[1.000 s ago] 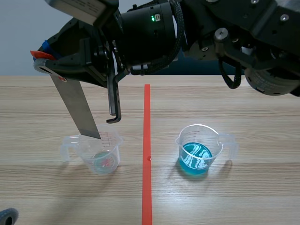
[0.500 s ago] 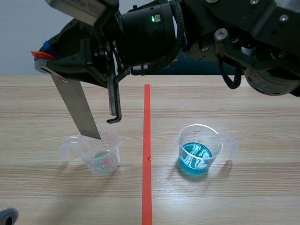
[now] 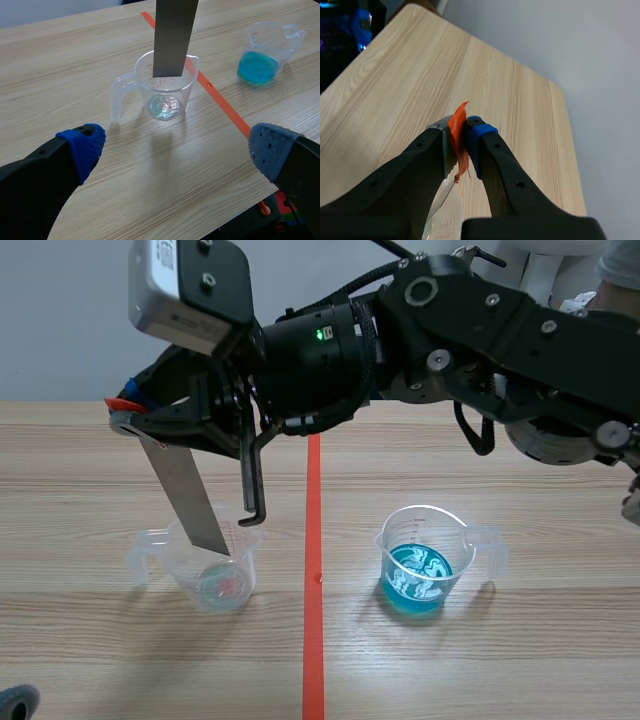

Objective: Do the redox reaction experiment

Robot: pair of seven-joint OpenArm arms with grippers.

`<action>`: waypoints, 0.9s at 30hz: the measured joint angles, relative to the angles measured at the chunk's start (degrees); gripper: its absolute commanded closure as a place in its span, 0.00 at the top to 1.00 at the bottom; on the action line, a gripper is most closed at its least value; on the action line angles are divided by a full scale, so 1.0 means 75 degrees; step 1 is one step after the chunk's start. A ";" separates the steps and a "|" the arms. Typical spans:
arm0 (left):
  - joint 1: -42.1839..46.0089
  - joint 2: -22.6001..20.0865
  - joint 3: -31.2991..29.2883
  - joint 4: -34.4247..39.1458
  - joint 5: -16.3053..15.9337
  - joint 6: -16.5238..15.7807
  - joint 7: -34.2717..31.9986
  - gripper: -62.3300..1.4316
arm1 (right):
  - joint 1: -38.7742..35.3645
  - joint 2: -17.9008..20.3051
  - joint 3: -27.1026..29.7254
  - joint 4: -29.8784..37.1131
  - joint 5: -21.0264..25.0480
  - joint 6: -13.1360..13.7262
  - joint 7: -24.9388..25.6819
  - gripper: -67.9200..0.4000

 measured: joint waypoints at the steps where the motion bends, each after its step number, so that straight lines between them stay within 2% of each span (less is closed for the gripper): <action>1: 0.0000 0.0003 0.0000 0.0000 0.0000 0.0000 0.0000 0.98 | -0.0023 -0.0061 0.0000 -0.0137 -0.0146 0.0003 0.0055 0.01; 13: 0.0000 0.0000 0.0000 0.0000 -0.0003 0.0000 0.0000 0.98 | -0.0125 -0.0653 -0.0006 -0.1454 -0.1451 -0.0003 0.0947 0.01; 24: 0.0000 0.0000 0.0000 0.0000 -0.0003 0.0003 0.0000 0.98 | -0.0125 -0.0970 -0.0204 -0.2186 -0.2850 -0.0006 0.2057 0.01; 27: 0.0000 0.0000 0.0000 0.0000 -0.0003 0.0000 0.0000 0.98 | -0.0125 -0.1020 -0.0382 -0.2291 -0.2987 -0.0012 0.2393 0.01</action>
